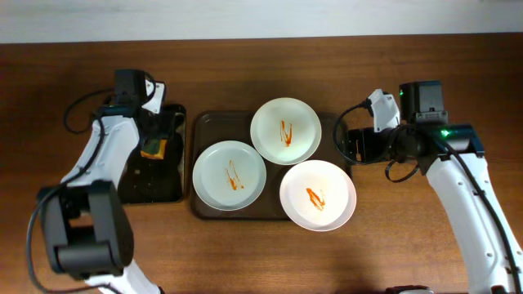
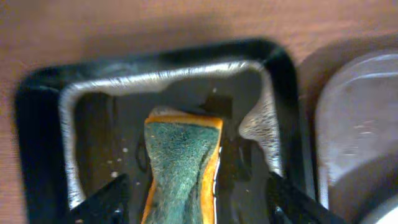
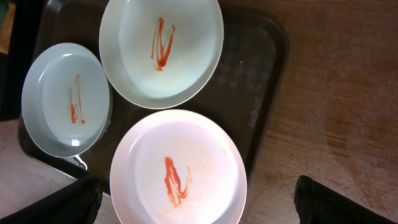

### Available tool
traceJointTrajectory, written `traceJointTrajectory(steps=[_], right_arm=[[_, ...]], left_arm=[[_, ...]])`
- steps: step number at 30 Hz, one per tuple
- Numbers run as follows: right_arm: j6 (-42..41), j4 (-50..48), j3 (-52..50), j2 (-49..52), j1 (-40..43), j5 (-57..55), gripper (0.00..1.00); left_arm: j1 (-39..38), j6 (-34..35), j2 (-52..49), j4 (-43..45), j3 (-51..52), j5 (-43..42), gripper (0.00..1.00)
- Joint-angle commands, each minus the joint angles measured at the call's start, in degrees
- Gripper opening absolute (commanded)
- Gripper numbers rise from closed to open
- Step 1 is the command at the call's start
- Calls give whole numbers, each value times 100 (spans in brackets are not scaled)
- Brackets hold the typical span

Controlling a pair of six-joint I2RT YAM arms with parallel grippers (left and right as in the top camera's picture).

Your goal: Clean dirty plates on tray and stack at the side

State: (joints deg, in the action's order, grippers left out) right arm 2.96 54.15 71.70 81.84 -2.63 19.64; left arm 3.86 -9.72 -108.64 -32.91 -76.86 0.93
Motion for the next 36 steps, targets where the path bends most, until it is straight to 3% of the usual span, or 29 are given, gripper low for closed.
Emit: traceJointTrajectory(steps=[1, 7, 10, 14, 20, 31, 36], right_arm=[[-44, -13, 122, 28, -42, 96, 98], [-44, -13, 122, 28, -42, 96, 98], [-44, -13, 122, 28, -42, 96, 98], [-44, -11, 122, 28, -42, 94, 98], [-42, -68, 122, 28, -39, 87, 98], [-42, -1088, 122, 278, -39, -125, 99], [-44, -1834, 122, 1207, -229, -129, 81]], left_arm=[[94, -111, -393, 87, -87, 39, 58], [94, -111, -787, 79, -87, 44, 50], [94, -111, -835, 79, -87, 42, 21], [92, -109, -835, 46, -87, 42, 0], [107, 131, -369, -706, -483, 61, 0], [129, 671, -98, -901, -332, -31, 0], [111, 669, -94, -935, -332, -313, 0]])
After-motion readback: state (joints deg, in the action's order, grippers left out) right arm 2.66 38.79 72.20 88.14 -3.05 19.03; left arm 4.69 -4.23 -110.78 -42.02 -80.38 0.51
